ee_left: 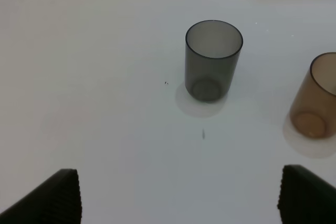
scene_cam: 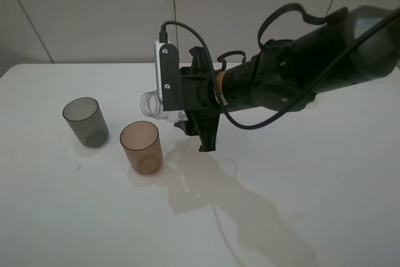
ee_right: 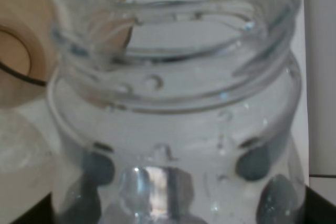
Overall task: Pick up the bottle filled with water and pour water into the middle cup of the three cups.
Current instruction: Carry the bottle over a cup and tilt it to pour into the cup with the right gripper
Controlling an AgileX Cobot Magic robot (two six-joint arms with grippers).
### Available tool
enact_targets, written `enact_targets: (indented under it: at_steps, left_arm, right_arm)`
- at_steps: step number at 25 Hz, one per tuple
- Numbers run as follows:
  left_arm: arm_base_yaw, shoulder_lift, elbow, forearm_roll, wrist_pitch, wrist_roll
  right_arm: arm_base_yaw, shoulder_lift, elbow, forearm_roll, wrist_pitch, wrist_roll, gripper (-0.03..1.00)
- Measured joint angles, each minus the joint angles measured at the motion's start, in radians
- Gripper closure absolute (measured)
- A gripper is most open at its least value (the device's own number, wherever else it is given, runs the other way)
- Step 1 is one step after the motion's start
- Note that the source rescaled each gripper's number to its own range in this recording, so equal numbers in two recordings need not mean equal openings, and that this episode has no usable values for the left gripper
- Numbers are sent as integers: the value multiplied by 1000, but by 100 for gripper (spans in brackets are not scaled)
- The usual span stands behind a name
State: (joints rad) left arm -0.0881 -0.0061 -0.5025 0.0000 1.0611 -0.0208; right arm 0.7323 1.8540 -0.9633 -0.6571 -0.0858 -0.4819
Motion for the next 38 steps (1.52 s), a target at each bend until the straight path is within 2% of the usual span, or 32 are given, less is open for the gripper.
enact_targets:
  at_steps: [7,12,16,22,27,38]
  left_arm:
    - [0,0,0,0,0,0]
    - [0,0,0,0,0,0]
    - [0,0,0,0,0,0]
    - [0,0,0,0,0,0]
    - [0,0,0,0,0,0]
    - [0,0,0,0,0,0]
  right_arm:
    - [0,32,-64,-91,5,0,92]
    - [0,72,-106,-204,28,0,92]
    - [0,84,-135,-242,36,0,92]
    - [0,86,-150,-385,44,0,92]
    - [0,87,-150,-464,45,0,92]
    - [0,91,-195,-489,62,0,92]
